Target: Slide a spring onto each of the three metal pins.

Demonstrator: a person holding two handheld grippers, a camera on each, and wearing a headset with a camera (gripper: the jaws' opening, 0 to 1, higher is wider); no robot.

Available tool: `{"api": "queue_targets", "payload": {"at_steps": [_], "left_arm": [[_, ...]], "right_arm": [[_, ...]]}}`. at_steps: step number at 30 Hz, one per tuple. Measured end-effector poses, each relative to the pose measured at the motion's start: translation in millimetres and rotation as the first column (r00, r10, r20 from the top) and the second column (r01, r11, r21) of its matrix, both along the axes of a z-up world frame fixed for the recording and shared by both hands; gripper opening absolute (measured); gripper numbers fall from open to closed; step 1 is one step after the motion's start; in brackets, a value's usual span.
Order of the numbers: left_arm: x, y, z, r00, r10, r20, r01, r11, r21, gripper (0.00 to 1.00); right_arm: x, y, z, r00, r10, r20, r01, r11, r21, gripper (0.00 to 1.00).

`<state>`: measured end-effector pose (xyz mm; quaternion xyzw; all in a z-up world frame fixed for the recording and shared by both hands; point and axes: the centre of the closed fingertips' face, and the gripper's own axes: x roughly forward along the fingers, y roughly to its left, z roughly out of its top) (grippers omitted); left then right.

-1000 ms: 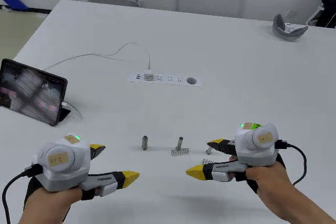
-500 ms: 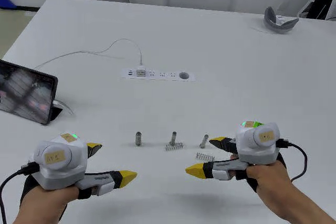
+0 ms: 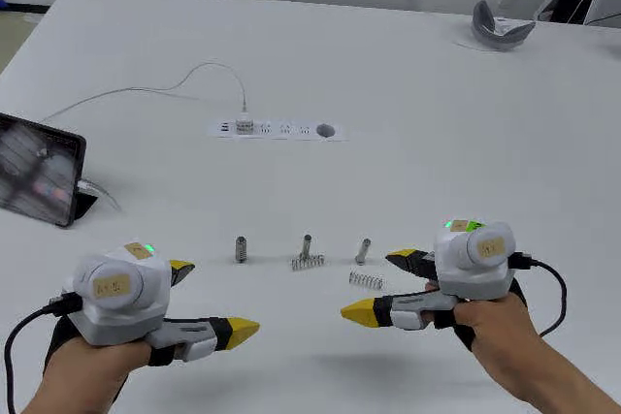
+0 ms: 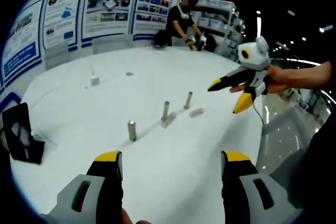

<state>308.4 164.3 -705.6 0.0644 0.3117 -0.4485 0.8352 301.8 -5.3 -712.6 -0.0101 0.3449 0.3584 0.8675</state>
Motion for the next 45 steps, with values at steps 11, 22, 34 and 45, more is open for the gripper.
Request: {"api": "queue_targets", "payload": {"at_steps": [11,22,34,45], "left_arm": [[-0.9,-26.7,-4.2,0.997,-0.072,0.0,0.072,0.997,0.022,0.77],[3.5,-48.6,-10.0,0.992,-0.129,-0.009,0.129,0.991,0.036,0.78],[11.4,-72.1,-20.4,0.984,-0.179,-0.02,0.18,0.983,0.046,0.75],[20.1,-88.3,-34.4,0.977,-0.211,-0.032,0.213,0.975,0.059,0.72]], "right_arm": [[-7.6,-13.4,-1.6,1.0,-0.024,-0.007,0.024,1.0,0.004,0.81],[-17.6,-24.1,-6.1,0.999,-0.043,-0.025,0.044,0.999,0.013,0.82],[-19.2,-31.7,-3.1,0.997,-0.069,-0.027,0.069,0.997,0.027,0.82],[-23.1,-33.0,-4.9,0.997,-0.07,-0.037,0.071,0.997,0.03,0.82]]}}
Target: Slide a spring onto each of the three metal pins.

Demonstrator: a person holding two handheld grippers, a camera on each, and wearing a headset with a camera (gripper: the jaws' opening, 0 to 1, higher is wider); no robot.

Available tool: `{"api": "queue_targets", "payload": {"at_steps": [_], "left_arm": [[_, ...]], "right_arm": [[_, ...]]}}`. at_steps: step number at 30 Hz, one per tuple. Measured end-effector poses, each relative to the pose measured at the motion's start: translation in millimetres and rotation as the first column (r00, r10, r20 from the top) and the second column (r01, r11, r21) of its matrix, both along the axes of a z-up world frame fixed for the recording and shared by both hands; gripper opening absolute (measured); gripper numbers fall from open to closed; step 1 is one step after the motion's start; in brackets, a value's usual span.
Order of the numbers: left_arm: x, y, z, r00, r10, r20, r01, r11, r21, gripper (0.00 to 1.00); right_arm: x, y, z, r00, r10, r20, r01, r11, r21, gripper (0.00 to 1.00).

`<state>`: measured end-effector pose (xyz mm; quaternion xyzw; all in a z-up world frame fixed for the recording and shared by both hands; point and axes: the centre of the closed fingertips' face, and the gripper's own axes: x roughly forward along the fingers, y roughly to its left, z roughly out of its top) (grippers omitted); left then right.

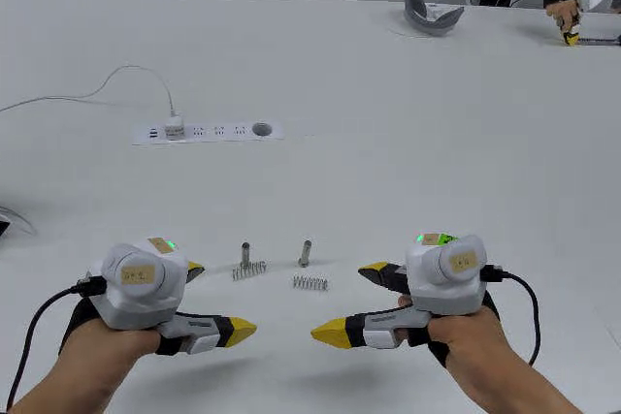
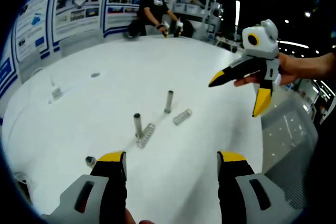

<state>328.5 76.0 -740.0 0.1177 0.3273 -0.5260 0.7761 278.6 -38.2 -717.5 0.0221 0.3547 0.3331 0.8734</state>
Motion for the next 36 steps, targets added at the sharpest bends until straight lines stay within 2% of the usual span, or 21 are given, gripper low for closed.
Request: {"api": "queue_targets", "payload": {"at_steps": [10,20,24,31,36], "left_arm": [[10.9,-10.4,-8.4,1.0,-0.01,-0.003,0.01,1.0,0.006,0.67],[21.9,-22.3,-23.3,1.0,-0.027,-0.002,0.027,0.999,0.02,0.6],[25.6,-25.0,-34.6,0.999,-0.032,0.001,0.032,0.998,0.045,0.55],[30.5,-31.2,-46.4,1.0,-0.013,-0.022,0.014,0.999,0.047,0.51],[36.0,-35.3,-50.9,1.0,0.007,-0.021,-0.006,0.999,0.05,0.46]], "right_arm": [[-7.3,-2.3,-2.9,1.0,0.004,-0.014,-0.004,1.0,-0.001,0.82],[-11.2,-4.1,-4.2,1.0,0.0,-0.022,0.0,1.0,0.0,0.82],[-11.6,-3.9,-3.5,1.0,-0.002,-0.024,0.003,1.0,0.008,0.82],[-13.4,-3.4,-3.8,1.0,0.0,-0.028,0.0,1.0,0.007,0.82],[-13.0,-3.6,-5.6,0.999,0.0,-0.035,0.001,1.0,0.01,0.82]]}}
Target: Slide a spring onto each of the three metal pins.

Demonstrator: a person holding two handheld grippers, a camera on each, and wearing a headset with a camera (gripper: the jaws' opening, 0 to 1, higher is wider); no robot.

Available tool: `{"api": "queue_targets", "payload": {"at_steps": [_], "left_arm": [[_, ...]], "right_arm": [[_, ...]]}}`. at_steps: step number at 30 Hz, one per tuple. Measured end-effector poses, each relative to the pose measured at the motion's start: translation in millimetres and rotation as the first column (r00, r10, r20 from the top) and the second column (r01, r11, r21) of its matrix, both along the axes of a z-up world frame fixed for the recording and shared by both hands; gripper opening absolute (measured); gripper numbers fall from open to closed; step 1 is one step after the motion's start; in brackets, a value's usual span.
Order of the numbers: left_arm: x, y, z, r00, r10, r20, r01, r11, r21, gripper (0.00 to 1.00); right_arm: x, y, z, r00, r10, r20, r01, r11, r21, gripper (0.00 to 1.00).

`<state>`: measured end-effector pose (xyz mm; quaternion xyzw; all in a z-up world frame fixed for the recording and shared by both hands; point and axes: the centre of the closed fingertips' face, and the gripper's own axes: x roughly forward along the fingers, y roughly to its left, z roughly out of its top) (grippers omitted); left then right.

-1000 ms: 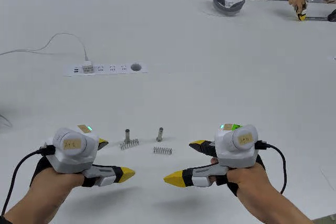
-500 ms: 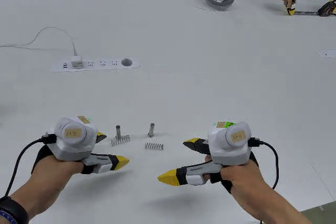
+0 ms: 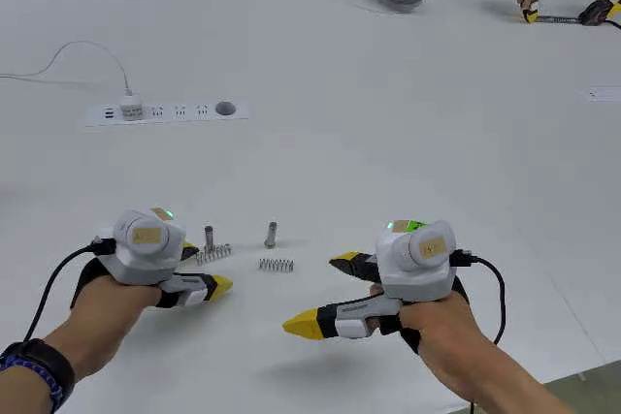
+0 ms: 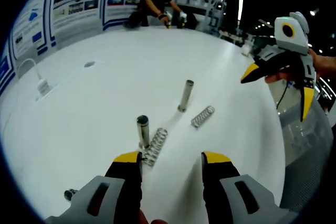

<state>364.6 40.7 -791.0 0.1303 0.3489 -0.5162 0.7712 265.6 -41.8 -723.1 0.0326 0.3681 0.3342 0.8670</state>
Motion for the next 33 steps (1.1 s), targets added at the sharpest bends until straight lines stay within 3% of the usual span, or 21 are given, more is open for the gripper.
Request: {"api": "queue_targets", "payload": {"at_steps": [7,18,19,33], "left_arm": [[7.1,1.7,-8.4,1.0,0.013,0.017,-0.014,1.0,0.025,0.34],[15.1,2.5,-9.8,0.997,0.065,0.036,-0.066,0.997,0.038,0.16],[13.9,2.4,-9.8,0.997,0.064,0.036,-0.065,0.997,0.042,0.12],[-9.1,12.1,-11.4,0.998,0.057,0.003,-0.057,0.997,0.053,0.11]], "right_arm": [[1.4,1.3,-1.3,1.0,0.003,-0.003,-0.003,1.0,0.006,0.81],[1.2,3.4,-3.5,1.0,0.006,-0.007,-0.006,1.0,0.011,0.81],[1.2,3.2,-3.4,1.0,0.006,-0.007,-0.006,1.0,0.01,0.81],[-2.7,1.4,-5.2,1.0,0.004,-0.013,-0.004,1.0,0.012,0.81]]}}
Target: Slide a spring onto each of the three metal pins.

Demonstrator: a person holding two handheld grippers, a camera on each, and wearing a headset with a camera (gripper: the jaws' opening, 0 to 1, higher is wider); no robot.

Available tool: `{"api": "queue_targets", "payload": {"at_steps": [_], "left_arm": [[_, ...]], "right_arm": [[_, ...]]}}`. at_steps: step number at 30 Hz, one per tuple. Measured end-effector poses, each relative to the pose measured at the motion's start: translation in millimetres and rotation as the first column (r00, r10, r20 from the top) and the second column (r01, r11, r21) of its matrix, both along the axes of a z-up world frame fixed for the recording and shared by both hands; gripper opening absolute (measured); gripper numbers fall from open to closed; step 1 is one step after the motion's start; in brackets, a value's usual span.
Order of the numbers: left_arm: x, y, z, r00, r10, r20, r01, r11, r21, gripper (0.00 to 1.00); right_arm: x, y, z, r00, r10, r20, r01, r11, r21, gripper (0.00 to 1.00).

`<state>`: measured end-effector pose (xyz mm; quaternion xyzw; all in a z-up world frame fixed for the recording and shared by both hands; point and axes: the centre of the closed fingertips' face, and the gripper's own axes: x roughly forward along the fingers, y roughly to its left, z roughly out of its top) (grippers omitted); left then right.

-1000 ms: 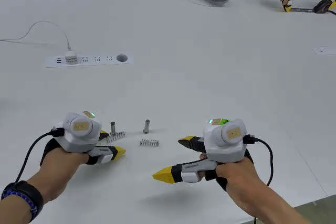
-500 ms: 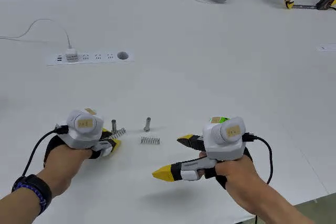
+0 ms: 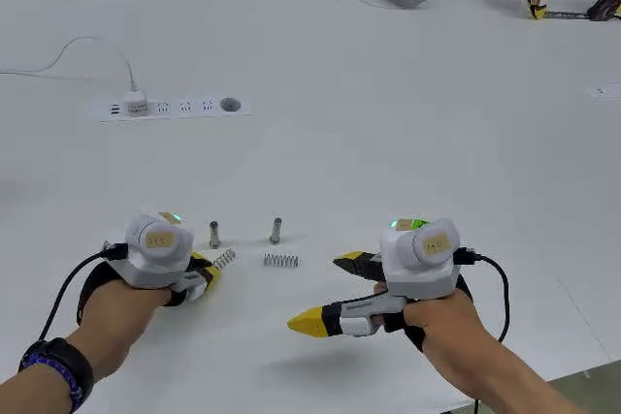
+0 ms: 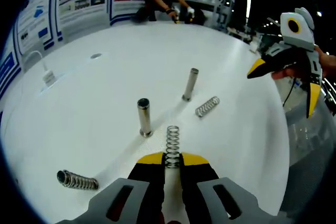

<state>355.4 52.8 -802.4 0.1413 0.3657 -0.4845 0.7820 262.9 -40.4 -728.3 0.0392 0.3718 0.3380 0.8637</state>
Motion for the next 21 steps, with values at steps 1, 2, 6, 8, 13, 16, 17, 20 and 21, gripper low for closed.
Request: {"api": "queue_targets", "payload": {"at_steps": [1,2,6,8,13,16,17,20,21], "left_arm": [[-2.4,0.6,-0.1,1.0,-0.001,-0.003,0.001,1.0,0.002,0.11],[-5.5,1.9,-0.7,1.0,-0.002,-0.014,0.002,1.0,0.005,0.11],[-14.6,6.7,-0.9,1.0,-0.001,-0.028,0.001,1.0,0.004,0.11],[-18.7,10.3,-0.5,0.999,0.01,-0.037,-0.01,1.0,-0.002,0.11],[-32.7,17.9,-2.2,0.999,0.011,-0.048,-0.011,1.0,-0.001,0.1],[-38.5,22.8,-1.7,0.999,0.013,-0.052,-0.013,1.0,0.0,0.1],[-40.8,25.2,-1.4,0.998,0.017,-0.055,-0.017,1.0,0.0,0.1],[-47.0,27.6,-0.3,0.998,0.007,-0.055,-0.007,1.0,0.0,0.1],[-48.9,28.6,0.0,0.999,0.002,-0.052,-0.001,1.0,0.004,0.1]], "right_arm": [[-0.5,0.9,-0.1,1.0,0.0,-0.002,0.0,1.0,0.004,0.81],[-1.0,2.1,-0.1,1.0,-0.002,-0.005,0.002,1.0,0.01,0.81],[-2.6,3.7,-0.6,1.0,-0.002,-0.008,0.002,1.0,0.014,0.81],[-3.9,4.3,-0.3,1.0,-0.002,-0.01,0.002,1.0,0.015,0.81],[-5.9,4.8,-0.3,1.0,-0.006,-0.01,0.006,1.0,0.022,0.81],[-8.0,5.8,-0.4,1.0,-0.006,-0.014,0.007,1.0,0.024,0.81],[-8.6,6.4,-0.9,1.0,-0.005,-0.015,0.005,1.0,0.024,0.81],[-9.6,7.6,-1.9,1.0,-0.001,-0.017,0.002,1.0,0.026,0.81],[-10.0,8.2,-1.8,1.0,-0.001,-0.018,0.002,1.0,0.027,0.81]]}}
